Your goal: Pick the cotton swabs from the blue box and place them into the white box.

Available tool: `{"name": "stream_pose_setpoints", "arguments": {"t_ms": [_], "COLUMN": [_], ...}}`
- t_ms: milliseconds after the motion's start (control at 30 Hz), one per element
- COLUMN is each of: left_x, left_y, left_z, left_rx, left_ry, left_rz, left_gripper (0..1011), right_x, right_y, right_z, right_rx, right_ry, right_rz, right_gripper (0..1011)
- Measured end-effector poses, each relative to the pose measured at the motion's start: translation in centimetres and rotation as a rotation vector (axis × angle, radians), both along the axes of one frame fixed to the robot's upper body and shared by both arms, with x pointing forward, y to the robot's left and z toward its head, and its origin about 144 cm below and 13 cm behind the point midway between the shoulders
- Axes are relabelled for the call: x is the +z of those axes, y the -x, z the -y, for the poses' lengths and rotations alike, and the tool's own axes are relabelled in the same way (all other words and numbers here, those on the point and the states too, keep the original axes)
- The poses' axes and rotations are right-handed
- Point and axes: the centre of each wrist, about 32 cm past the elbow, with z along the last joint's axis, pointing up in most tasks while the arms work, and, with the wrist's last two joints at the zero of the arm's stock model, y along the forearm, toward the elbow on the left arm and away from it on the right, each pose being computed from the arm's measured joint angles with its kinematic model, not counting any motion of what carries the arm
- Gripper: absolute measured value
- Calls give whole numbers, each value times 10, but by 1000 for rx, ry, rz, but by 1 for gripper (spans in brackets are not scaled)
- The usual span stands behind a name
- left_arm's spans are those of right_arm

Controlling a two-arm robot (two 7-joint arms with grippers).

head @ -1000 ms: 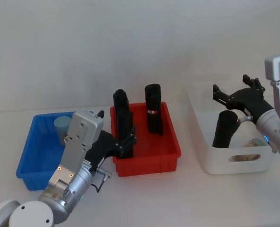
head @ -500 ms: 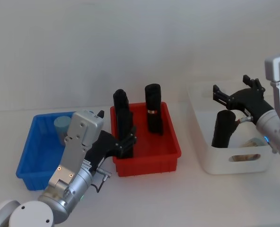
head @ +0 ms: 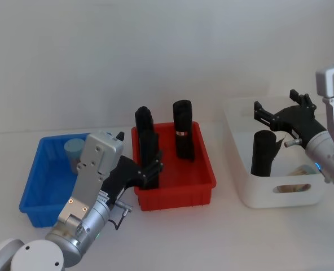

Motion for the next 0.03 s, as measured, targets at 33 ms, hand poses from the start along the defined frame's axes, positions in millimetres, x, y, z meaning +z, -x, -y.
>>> {"name": "stream_pose_setpoints", "arguments": {"t_ms": [33], "left_x": [0], "left_y": [0], "left_z": [0], "left_rx": [0], "left_ry": [0], "left_rz": [0], "left_gripper": [1004], "right_x": [0], "right_y": [0], "right_z": [0], "right_rx": [0], "right_ry": [0], "right_rz": [0], "right_gripper": [1002]}}
